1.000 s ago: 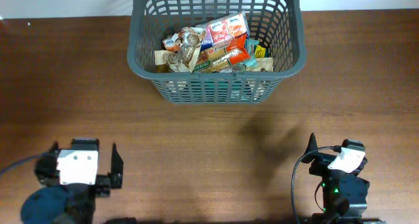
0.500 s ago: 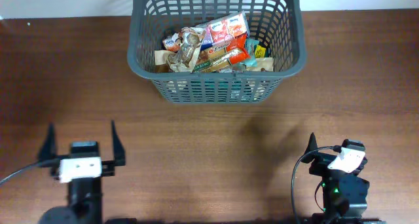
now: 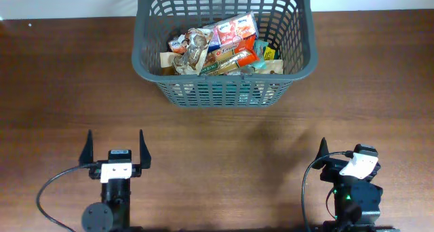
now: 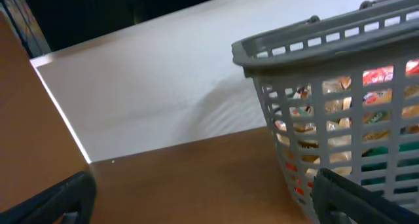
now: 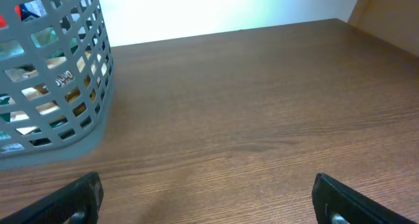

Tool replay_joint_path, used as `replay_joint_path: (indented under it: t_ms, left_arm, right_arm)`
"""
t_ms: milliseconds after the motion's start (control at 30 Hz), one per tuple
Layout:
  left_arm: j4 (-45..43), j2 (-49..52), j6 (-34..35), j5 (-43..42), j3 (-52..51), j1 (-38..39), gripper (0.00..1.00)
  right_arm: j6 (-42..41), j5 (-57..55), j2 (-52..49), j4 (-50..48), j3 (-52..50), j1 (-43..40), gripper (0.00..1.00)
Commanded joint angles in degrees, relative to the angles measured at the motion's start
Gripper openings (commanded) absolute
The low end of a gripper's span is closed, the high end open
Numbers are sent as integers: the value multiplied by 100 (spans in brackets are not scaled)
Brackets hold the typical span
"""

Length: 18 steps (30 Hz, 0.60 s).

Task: Pack container

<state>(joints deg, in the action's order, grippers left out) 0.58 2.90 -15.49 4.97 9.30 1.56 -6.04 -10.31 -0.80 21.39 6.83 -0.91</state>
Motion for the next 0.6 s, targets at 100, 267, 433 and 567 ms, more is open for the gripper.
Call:
replay_joint_path:
  t_ms: [100,267,433,567]
  left_arm:
    - [-256,-264,-85,24,-800,26,99]
    - [240,-262,-85,28,-881,15,99]
    - [354,-262,-83,28,-881,15,99]
    - [356,-262,-85,26,-881,15,99]
  right_arm:
    - [-26,-70,61,-4,-44,52,99]
    - [-26,-70,61,-2,-44,52,99]
    - [-26,-70,61,-4,-44,52,99]
    - [-26,-70,59,-2,-44,52,99]
